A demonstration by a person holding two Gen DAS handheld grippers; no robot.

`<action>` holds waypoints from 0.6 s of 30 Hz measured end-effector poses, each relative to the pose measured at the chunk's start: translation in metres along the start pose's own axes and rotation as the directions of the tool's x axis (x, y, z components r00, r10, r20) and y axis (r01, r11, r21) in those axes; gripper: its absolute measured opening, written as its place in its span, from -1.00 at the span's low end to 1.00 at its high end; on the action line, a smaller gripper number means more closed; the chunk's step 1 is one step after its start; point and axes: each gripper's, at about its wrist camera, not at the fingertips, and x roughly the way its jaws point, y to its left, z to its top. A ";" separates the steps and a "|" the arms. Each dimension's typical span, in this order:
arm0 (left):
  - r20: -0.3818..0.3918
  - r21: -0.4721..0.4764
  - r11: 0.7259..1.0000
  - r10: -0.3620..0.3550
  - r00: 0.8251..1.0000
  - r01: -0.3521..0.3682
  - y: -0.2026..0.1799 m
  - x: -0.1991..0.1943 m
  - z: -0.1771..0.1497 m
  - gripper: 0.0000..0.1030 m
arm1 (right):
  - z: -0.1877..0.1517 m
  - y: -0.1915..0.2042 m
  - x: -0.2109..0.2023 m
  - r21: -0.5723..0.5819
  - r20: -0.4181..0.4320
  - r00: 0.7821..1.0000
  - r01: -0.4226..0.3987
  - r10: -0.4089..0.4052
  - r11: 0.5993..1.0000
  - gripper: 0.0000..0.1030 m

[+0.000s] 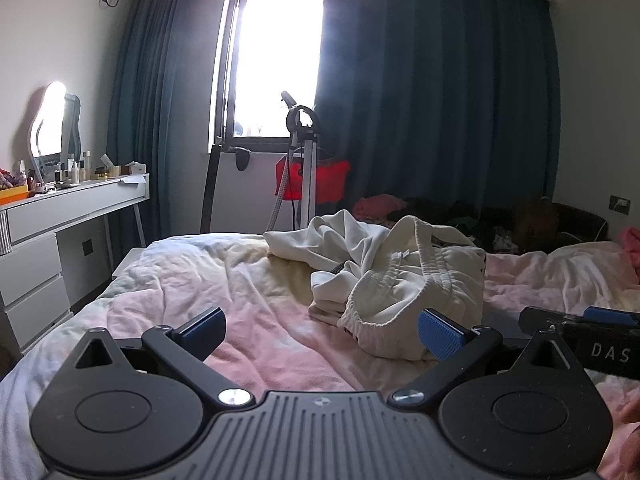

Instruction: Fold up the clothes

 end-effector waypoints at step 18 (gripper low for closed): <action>-0.024 -0.013 1.000 -0.011 1.000 0.010 0.000 0.006 -0.005 0.99 | 0.004 0.000 -0.001 -0.008 0.005 1.000 0.004 -0.004 1.000 0.66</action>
